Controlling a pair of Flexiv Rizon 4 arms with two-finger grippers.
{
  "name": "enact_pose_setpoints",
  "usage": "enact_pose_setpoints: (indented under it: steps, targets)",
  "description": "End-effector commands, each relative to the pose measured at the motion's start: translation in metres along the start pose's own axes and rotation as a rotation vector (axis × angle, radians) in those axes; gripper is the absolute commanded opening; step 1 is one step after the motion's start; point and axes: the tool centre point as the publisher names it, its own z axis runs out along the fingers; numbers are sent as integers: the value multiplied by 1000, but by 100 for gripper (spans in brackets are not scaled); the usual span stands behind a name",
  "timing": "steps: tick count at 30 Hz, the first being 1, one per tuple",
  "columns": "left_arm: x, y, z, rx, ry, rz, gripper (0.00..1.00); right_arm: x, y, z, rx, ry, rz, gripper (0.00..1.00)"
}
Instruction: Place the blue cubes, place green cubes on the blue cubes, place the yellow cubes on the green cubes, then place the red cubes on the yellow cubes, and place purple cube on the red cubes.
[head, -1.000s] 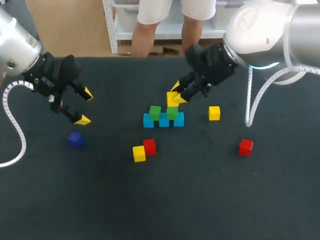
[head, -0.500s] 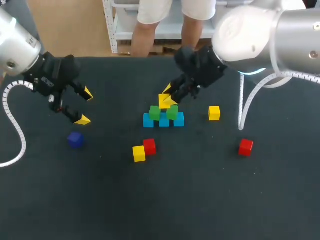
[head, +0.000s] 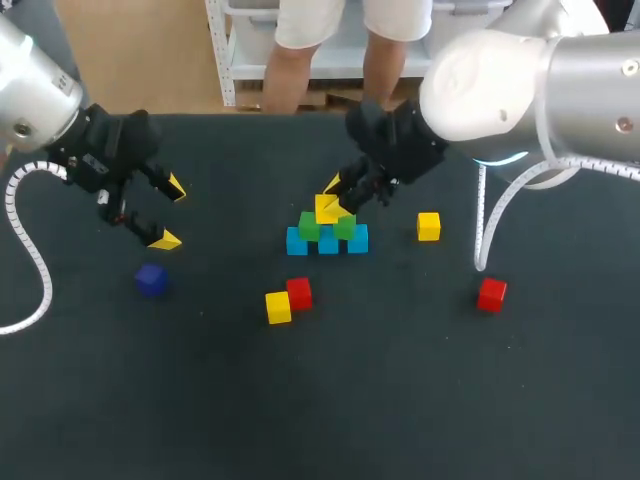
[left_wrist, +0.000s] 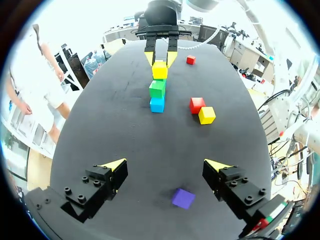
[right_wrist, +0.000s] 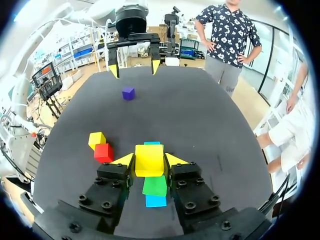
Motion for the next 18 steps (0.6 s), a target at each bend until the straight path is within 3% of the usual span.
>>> enact_pose_setpoints:
  steps: [1, 18]
  targets:
    - [2, -1, 0, -2, -5, 4, 100, 1, 0, 1, 6, 2, 1, 0]
    - [2, -1, 0, -2, -5, 4, 100, 3, -2, 5, 5, 5, 1, 0]
